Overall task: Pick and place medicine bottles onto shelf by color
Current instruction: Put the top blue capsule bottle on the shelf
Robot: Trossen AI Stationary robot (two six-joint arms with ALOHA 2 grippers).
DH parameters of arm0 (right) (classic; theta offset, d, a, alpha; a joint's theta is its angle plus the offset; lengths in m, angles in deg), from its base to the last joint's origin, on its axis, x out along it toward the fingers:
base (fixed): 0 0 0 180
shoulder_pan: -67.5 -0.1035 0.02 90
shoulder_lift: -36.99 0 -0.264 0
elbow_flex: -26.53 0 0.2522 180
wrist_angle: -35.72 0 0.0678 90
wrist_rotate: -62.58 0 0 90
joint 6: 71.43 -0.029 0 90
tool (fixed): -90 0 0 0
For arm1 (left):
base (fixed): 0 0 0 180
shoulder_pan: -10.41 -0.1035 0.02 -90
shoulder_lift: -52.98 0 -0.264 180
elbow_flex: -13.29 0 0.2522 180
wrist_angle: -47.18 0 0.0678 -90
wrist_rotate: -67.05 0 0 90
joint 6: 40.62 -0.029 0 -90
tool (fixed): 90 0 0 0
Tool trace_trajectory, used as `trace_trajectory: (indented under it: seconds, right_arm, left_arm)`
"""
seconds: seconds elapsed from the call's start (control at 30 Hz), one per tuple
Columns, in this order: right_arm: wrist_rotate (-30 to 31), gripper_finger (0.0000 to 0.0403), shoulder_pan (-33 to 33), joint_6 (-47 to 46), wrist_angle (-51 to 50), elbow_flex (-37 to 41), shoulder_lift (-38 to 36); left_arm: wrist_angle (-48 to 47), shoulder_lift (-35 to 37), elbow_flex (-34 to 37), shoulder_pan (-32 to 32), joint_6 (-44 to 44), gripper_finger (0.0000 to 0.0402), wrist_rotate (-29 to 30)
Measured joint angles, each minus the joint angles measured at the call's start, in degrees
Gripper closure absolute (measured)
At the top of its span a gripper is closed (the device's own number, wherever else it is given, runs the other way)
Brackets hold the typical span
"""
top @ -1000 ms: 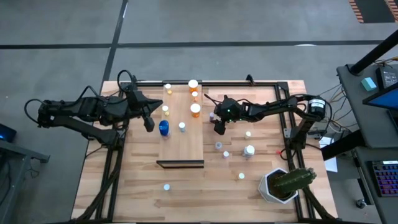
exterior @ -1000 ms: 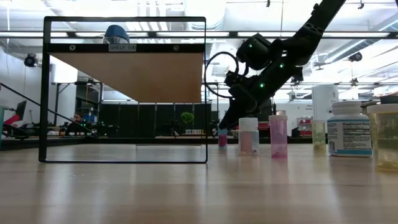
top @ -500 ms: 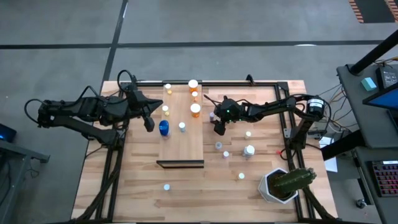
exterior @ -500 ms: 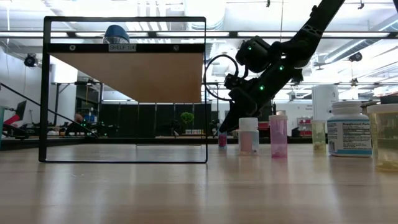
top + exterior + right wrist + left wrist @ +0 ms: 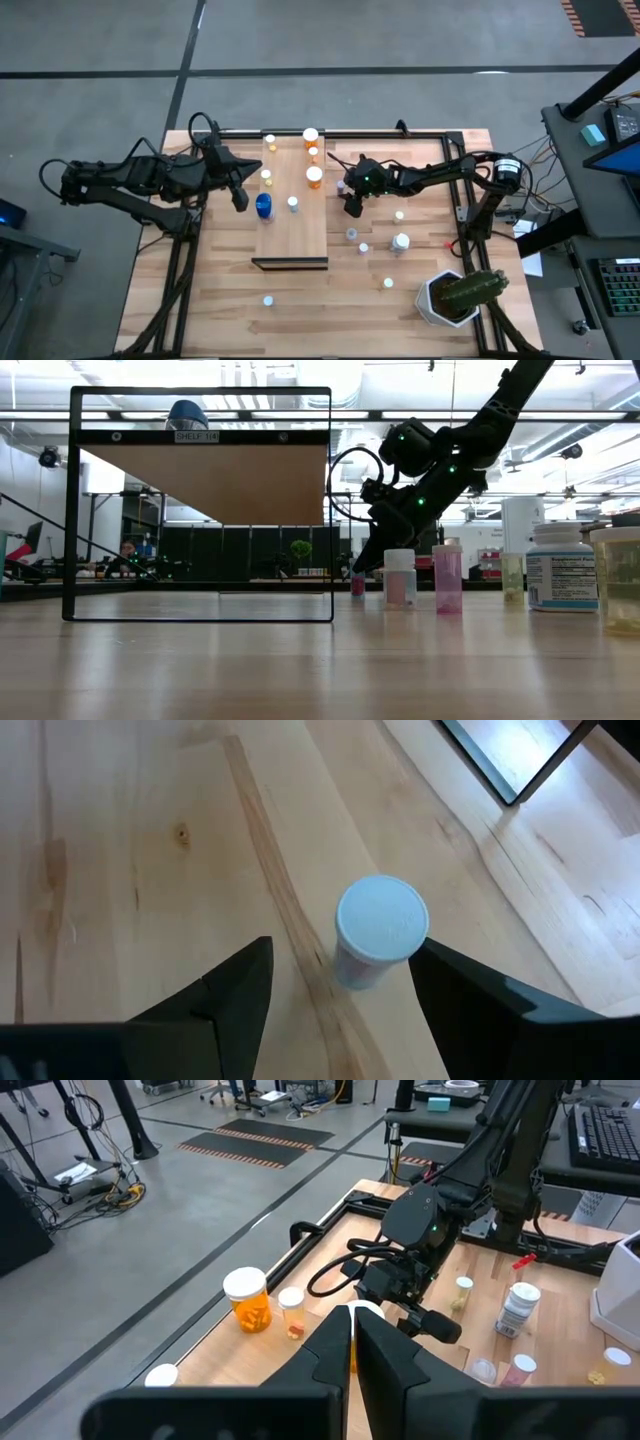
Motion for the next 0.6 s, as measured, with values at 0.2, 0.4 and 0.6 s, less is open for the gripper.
trace_trajectory:
  seconds: [0.2, 0.4, 0.6]
  right_arm:
    - [0.02, 0.0197, 0.02, -0.04, 1.28, 0.0, -0.02]
    - [0.07, 0.0255, 0.02, -0.04, 1.24, 0.0, -0.02]
    - [0.13, 0.0307, 0.02, -0.05, 1.24, 0.0, -0.02]
  left_arm:
    - [0.0, 0.0, 0.0, 0.0, 0.0, 0.0401, 0.02]
    - [0.0, 0.0, 0.0, 0.0, 0.0, 0.0401, 0.19]
    - [0.02, -0.07, 0.0, 0.0, 0.0, 0.0401, 0.2]
